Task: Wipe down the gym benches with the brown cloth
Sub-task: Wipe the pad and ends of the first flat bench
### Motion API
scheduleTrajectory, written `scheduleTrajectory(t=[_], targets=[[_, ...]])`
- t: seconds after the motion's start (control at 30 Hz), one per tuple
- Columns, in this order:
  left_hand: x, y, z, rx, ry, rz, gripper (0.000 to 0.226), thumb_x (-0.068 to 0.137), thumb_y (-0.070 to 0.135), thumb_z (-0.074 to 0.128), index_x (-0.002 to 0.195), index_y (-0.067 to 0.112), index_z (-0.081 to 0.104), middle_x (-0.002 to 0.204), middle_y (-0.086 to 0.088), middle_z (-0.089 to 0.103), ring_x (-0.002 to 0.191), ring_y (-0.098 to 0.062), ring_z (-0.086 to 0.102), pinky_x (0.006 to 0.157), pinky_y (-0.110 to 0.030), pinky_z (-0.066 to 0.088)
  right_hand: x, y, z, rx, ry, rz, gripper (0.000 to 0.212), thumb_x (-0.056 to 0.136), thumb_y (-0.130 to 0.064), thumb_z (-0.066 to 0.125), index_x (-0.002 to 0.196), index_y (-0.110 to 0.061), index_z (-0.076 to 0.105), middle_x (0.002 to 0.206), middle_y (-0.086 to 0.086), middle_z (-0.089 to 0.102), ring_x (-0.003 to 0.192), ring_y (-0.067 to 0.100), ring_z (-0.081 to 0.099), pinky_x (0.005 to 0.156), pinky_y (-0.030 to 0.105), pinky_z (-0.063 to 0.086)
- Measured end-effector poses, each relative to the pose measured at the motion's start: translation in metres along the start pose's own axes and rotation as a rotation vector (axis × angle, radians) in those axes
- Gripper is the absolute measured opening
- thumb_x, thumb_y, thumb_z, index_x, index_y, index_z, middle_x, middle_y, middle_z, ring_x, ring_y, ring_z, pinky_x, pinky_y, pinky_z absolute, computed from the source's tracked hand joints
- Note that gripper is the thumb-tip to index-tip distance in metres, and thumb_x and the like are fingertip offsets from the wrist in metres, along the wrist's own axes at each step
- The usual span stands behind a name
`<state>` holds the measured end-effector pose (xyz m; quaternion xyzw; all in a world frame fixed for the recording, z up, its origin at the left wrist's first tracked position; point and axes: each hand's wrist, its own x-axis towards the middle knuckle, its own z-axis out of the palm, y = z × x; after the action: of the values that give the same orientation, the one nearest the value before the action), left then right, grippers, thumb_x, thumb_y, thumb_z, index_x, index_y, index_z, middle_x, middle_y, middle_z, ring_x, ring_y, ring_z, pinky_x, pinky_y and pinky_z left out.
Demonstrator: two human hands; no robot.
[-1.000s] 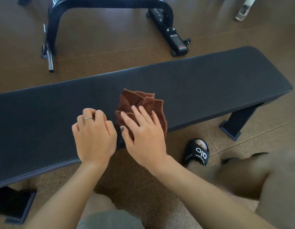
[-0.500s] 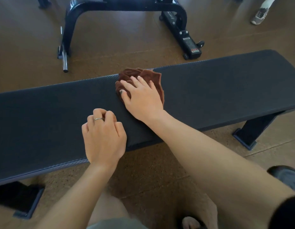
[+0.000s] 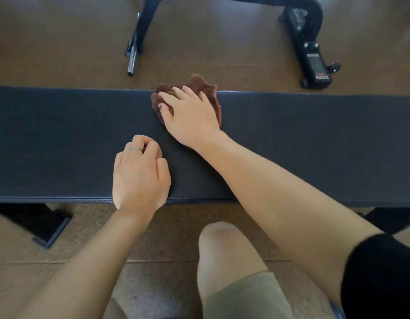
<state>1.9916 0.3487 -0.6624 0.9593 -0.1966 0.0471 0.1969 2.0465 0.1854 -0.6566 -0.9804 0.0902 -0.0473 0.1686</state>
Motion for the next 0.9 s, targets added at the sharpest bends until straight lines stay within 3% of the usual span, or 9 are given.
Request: scheduleTrajectory(t=[0.1, 0.23, 0.33, 0.43, 0.53, 0.67, 0.73, 0.9], targets=[[-0.002, -0.001, -0.001, -0.006, 0.012, 0.002, 0.028, 0.097, 0.015, 0.036, 0.082, 0.008, 0.058, 0.109, -0.006, 0.055, 0.083, -0.021, 0.041, 0.081, -0.046, 0.047, -0.004, 0.026, -0.008, 0.013, 0.002, -0.022, 0.047, 0.109, -0.046, 0.031, 0.152, -0.036, 0.049, 0.164, -0.003, 0.042, 0.155, 0.022, 0.029, 0.127, 0.048, 0.017], [-0.002, 0.003, -0.003, -0.008, 0.015, -0.005, 0.029, 0.093, 0.016, 0.033, 0.078, 0.008, 0.055, 0.107, -0.005, 0.054, 0.082, -0.021, 0.040, 0.081, -0.045, 0.045, -0.043, 0.128, -0.039, -0.028, 0.221, 0.160, 0.051, 0.104, -0.045, 0.034, 0.143, -0.027, 0.061, 0.148, 0.003, 0.060, 0.142, 0.027, 0.047, 0.116, 0.048, 0.036], [-0.003, 0.005, -0.003, -0.003, 0.033, -0.014, 0.028, 0.091, 0.017, 0.033, 0.075, 0.008, 0.054, 0.106, -0.005, 0.054, 0.080, -0.020, 0.037, 0.079, -0.042, 0.043, -0.063, 0.181, -0.067, -0.002, 0.169, 0.377, 0.054, 0.106, -0.048, 0.031, 0.151, -0.027, 0.052, 0.156, 0.002, 0.052, 0.149, 0.026, 0.038, 0.124, 0.053, 0.025], [-0.001, 0.005, 0.000, 0.008, 0.038, -0.009, 0.027, 0.090, 0.018, 0.033, 0.074, 0.010, 0.052, 0.104, -0.005, 0.053, 0.080, -0.019, 0.035, 0.079, -0.042, 0.041, -0.054, 0.160, -0.061, -0.035, 0.205, 0.482, 0.053, 0.105, -0.044, 0.033, 0.149, -0.026, 0.055, 0.153, 0.005, 0.054, 0.146, 0.028, 0.040, 0.122, 0.055, 0.025], [0.000, 0.005, 0.000, 0.031, 0.035, 0.011, 0.027, 0.090, 0.022, 0.029, 0.073, 0.012, 0.048, 0.104, -0.005, 0.053, 0.081, -0.020, 0.038, 0.081, -0.045, 0.043, -0.031, 0.089, -0.032, -0.077, 0.165, 0.247, 0.051, 0.104, -0.043, 0.034, 0.146, -0.026, 0.056, 0.149, 0.007, 0.056, 0.142, 0.028, 0.044, 0.117, 0.052, 0.029], [-0.001, 0.004, -0.001, 0.019, 0.031, -0.002, 0.027, 0.090, 0.019, 0.030, 0.076, 0.011, 0.051, 0.106, -0.004, 0.053, 0.082, -0.019, 0.036, 0.079, -0.042, 0.042, -0.021, 0.032, -0.010, -0.033, 0.013, -0.007, 0.050, 0.109, -0.045, 0.032, 0.155, -0.032, 0.046, 0.165, 0.004, 0.039, 0.156, 0.026, 0.027, 0.127, 0.052, 0.016], [-0.003, 0.003, -0.002, 0.003, 0.035, -0.020, 0.025, 0.090, 0.017, 0.031, 0.076, 0.012, 0.051, 0.106, -0.003, 0.052, 0.082, -0.017, 0.035, 0.077, -0.040, 0.039, -0.038, 0.056, -0.018, 0.001, 0.027, -0.022, 0.048, 0.109, -0.046, 0.033, 0.153, -0.034, 0.048, 0.164, 0.002, 0.041, 0.155, 0.024, 0.029, 0.127, 0.049, 0.019], [-0.003, 0.007, -0.003, 0.015, 0.035, -0.012, 0.024, 0.088, 0.017, 0.030, 0.075, 0.013, 0.049, 0.105, -0.005, 0.053, 0.080, -0.016, 0.032, 0.078, -0.037, 0.035, -0.137, 0.128, -0.058, -0.005, 0.071, 0.174, 0.051, 0.109, -0.048, 0.031, 0.156, -0.034, 0.045, 0.166, 0.002, 0.038, 0.156, 0.023, 0.027, 0.128, 0.050, 0.021]])
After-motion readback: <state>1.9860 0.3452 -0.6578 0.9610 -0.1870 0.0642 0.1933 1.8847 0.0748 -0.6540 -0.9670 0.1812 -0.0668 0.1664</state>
